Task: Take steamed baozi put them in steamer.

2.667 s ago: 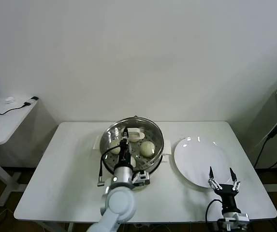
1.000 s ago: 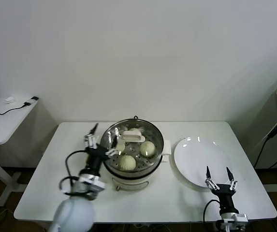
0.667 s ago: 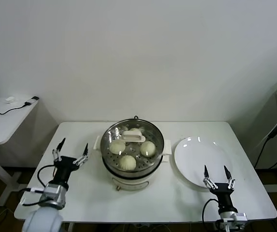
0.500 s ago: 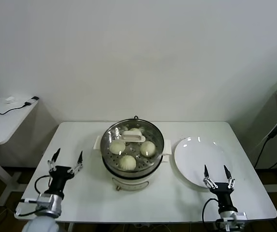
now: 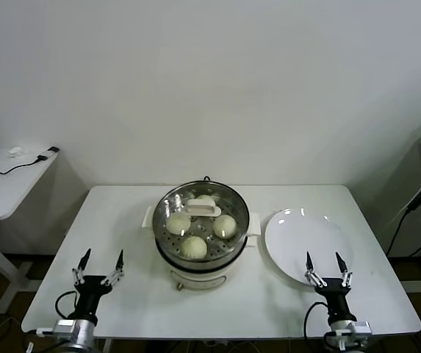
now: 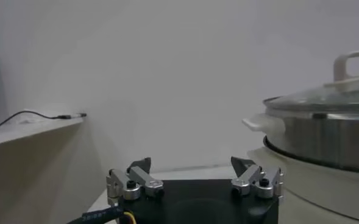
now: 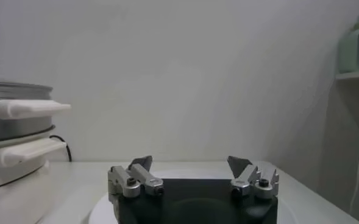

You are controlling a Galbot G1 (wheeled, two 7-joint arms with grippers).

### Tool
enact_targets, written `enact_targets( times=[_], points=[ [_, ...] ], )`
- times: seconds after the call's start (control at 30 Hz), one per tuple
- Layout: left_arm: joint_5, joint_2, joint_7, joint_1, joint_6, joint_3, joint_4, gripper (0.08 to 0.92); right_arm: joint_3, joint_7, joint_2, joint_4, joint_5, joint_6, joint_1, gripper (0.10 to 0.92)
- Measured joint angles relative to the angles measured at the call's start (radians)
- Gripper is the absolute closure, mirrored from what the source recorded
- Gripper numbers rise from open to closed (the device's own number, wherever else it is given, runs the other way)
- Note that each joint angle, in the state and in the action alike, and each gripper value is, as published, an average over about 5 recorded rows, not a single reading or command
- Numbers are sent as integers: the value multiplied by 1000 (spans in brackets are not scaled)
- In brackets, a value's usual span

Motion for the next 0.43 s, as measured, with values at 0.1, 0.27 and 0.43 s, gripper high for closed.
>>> enact_targets(
  times=[0.1, 0.27, 0.43],
  points=[
    [-4, -1, -1, 5, -12, 8, 7, 177, -2, 0, 1, -1, 1, 0, 0, 203],
    [-8, -2, -2, 11, -24, 16, 12, 177, -4, 2, 3, -1, 3, 0, -1, 203],
    [-11, -3, -3, 12, -30, 18, 16, 177, -5, 4, 5, -1, 3, 1, -2, 203]
  ],
)
